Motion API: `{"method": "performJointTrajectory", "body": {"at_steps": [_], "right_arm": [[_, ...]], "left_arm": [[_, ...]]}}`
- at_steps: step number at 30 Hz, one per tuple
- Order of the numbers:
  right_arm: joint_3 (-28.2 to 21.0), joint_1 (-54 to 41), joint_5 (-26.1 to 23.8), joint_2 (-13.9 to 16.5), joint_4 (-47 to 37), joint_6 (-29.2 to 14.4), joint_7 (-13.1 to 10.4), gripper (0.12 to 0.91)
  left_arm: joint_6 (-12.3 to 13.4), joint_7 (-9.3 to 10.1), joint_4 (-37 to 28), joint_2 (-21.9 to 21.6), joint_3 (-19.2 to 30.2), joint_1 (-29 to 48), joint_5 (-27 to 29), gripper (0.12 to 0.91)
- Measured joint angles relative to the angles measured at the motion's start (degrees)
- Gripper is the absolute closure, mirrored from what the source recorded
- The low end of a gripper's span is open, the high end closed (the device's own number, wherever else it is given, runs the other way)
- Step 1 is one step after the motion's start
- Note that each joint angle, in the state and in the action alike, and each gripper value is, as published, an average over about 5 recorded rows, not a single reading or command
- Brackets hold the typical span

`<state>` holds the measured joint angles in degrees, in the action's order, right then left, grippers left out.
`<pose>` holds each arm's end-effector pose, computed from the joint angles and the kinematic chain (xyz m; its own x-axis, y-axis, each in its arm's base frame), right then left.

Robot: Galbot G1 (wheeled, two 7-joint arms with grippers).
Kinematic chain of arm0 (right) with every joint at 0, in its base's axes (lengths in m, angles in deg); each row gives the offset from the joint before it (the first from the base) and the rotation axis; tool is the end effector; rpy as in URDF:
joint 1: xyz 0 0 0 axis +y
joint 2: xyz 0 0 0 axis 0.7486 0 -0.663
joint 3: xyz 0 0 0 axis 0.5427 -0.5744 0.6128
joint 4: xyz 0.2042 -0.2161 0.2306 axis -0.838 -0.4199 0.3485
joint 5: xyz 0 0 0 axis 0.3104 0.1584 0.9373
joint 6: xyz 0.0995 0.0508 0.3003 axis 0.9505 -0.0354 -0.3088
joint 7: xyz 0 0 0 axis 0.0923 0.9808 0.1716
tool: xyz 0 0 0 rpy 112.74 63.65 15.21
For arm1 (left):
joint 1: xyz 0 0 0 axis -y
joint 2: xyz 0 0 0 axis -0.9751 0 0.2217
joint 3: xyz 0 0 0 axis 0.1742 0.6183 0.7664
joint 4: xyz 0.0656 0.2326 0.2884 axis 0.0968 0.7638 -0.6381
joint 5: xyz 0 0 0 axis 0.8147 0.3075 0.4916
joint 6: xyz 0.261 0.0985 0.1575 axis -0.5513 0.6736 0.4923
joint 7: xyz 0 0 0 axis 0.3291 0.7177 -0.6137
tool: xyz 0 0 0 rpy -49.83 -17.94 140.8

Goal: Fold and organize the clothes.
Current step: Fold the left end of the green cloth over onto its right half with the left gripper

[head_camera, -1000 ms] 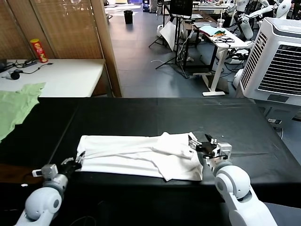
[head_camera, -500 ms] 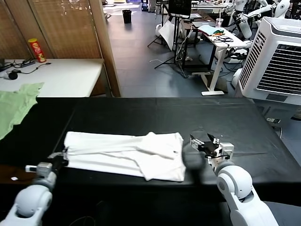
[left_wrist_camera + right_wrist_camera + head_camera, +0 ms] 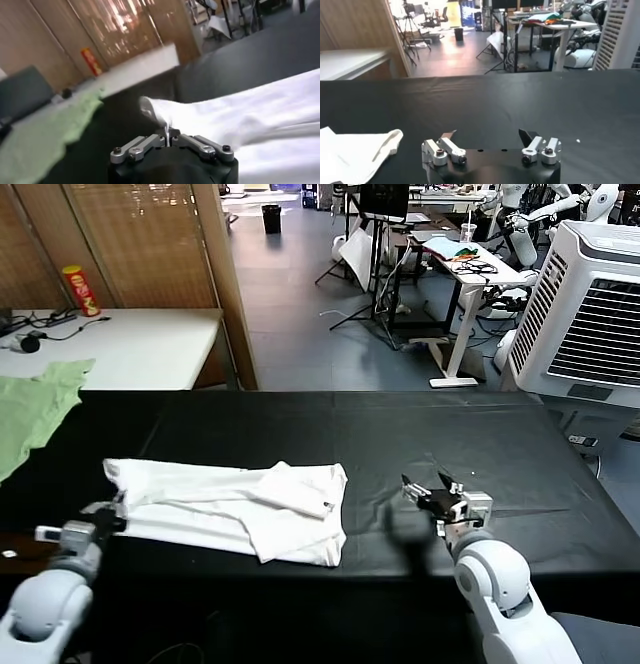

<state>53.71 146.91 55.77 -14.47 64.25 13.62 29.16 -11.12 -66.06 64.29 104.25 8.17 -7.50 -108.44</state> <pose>0.2537 -0.0612 -0.2823 -0.9185 -0.0579 0.3912 -0.0386 0.9976 0.0570 0.2141 0.1882 -0.2897 -0.9263 -0.0893 0.3661 -0.0022 0.9728 0.2316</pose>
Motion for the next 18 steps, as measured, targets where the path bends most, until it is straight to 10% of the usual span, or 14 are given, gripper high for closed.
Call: {"method": "performJointTrajectory", "body": {"at_steps": [18], "right_arm": [[3.31, 3.39, -2.33, -1.31, 0.92, -0.73, 0.89, 0.227]], "left_arm": [[-7.29, 4.93, 15.3, 12.78, 19.45, 6.45, -14.32, 0.881]]}}
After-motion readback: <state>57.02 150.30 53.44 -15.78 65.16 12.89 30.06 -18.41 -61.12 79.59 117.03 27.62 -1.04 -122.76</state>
